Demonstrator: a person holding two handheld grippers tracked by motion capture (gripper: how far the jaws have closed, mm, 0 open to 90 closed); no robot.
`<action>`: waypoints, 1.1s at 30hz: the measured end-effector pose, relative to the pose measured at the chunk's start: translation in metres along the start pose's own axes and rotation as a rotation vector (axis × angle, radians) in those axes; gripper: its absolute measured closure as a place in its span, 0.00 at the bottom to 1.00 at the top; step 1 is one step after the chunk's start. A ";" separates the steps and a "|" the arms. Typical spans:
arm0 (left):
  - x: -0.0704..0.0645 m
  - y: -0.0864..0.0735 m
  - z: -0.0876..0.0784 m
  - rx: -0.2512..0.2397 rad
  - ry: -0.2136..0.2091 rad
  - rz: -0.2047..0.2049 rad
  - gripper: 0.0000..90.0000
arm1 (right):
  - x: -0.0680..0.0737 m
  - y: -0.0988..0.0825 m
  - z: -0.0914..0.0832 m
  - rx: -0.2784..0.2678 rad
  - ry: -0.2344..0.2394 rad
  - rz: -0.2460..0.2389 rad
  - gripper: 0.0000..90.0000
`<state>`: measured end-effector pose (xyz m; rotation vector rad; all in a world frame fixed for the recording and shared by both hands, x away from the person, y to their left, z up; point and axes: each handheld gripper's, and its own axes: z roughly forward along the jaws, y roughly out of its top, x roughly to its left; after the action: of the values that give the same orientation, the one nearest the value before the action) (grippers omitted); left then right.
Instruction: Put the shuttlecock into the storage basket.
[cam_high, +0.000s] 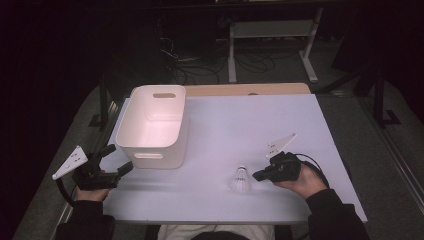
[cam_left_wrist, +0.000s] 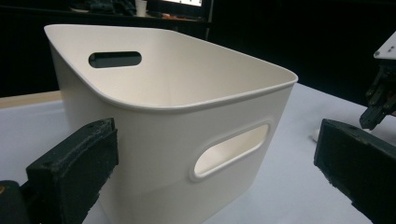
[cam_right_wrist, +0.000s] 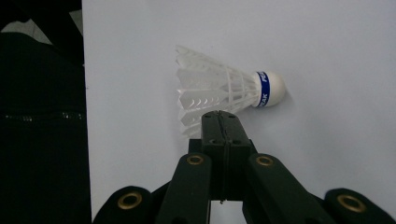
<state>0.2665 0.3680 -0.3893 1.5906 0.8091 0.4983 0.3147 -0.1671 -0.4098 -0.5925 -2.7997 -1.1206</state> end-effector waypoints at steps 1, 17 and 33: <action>0.000 0.000 0.000 -0.001 0.000 -0.001 0.00 | 0.000 0.000 0.001 0.007 0.002 0.000 0.99; 0.000 0.000 -0.001 -0.012 0.005 -0.006 0.00 | -0.003 -0.002 0.017 0.105 0.037 -0.007 0.99; 0.000 0.000 -0.001 -0.012 0.005 -0.005 0.00 | -0.003 0.002 0.027 0.124 0.063 -0.015 0.99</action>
<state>0.2662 0.3688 -0.3890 1.5760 0.8128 0.5029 0.3202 -0.1485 -0.4288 -0.5172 -2.7985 -0.9425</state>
